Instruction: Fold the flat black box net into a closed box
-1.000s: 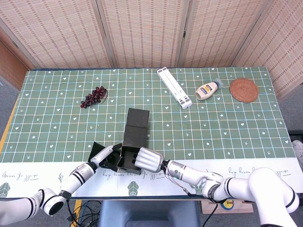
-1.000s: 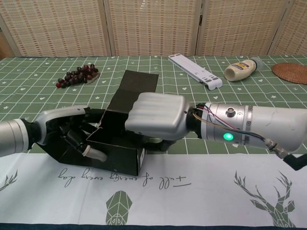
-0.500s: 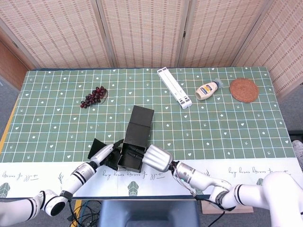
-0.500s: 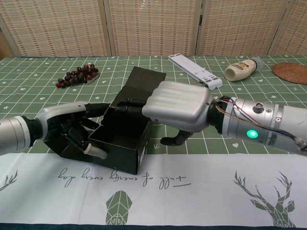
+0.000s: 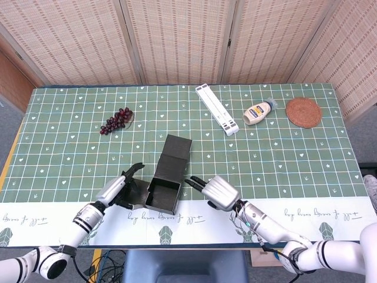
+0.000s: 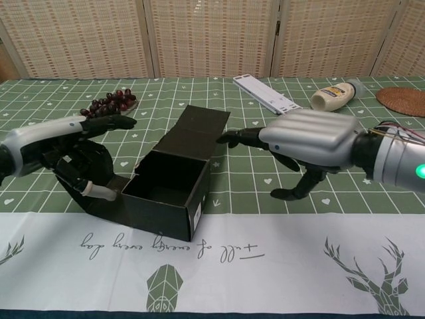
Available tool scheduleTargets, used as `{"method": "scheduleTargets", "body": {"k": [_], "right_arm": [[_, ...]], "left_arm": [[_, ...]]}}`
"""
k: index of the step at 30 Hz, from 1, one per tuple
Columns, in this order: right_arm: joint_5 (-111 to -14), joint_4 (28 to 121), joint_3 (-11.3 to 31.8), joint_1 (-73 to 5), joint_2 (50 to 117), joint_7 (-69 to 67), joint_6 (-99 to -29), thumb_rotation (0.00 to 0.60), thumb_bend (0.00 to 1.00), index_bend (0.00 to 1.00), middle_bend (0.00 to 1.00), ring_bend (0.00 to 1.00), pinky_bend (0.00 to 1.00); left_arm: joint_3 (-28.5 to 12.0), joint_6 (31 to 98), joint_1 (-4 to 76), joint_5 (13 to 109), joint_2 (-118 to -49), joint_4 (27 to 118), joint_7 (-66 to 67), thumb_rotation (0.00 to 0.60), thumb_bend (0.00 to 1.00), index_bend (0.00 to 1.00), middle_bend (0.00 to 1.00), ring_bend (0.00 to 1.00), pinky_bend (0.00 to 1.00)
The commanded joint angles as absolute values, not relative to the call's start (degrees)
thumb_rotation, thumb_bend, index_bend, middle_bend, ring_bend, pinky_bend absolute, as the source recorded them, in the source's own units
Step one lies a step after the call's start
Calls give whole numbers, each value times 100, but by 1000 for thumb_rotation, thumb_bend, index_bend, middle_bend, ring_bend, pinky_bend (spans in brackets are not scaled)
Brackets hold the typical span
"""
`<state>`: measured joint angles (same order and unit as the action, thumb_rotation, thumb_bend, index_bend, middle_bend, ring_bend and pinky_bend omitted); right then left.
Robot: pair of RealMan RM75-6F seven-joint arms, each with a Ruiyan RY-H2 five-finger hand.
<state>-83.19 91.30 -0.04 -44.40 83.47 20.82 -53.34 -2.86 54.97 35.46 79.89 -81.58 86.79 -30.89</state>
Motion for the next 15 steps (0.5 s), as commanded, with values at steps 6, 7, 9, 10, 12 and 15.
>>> {"method": "scheduleTargets", "body": {"k": [6, 7, 9, 10, 12, 15], "right_arm": [[-7793, 8890, 123, -4670, 8544, 1995, -4585, 600, 337, 0, 146, 703, 962], [-7711, 8819, 173, -4731, 8607, 2013, -4486, 600, 338, 0, 148, 703, 962], [-7542, 8630, 312, -4886, 8773, 2068, -4295, 600, 338, 0, 140, 703, 962], [-7473, 8540, 379, -4956, 8853, 2084, -4224, 600, 338, 0, 135, 703, 963], [-7328, 8315, 543, -5125, 9050, 2091, -4075, 600, 338, 0, 122, 703, 963], [-7168, 8003, 773, -5357, 9333, 2036, -3920, 600, 338, 0, 95, 703, 963]], "left_arm": [[-250, 5849, 3266, 8089, -7805, 9063, -2993, 600, 94, 0, 0, 449, 827], [-248, 5893, 3240, 8111, -7782, 9090, -2987, 600, 94, 0, 0, 448, 827], [-232, 5976, 3184, 8168, -7725, 9151, -2978, 600, 94, 0, 0, 448, 827], [-225, 6005, 3165, 8193, -7705, 9169, -2970, 600, 94, 0, 0, 448, 827], [-207, 6068, 3123, 8249, -7667, 9197, -2945, 600, 94, 0, 0, 448, 827], [-185, 6133, 3063, 8298, -7616, 9235, -2973, 600, 94, 0, 0, 448, 827]]}}
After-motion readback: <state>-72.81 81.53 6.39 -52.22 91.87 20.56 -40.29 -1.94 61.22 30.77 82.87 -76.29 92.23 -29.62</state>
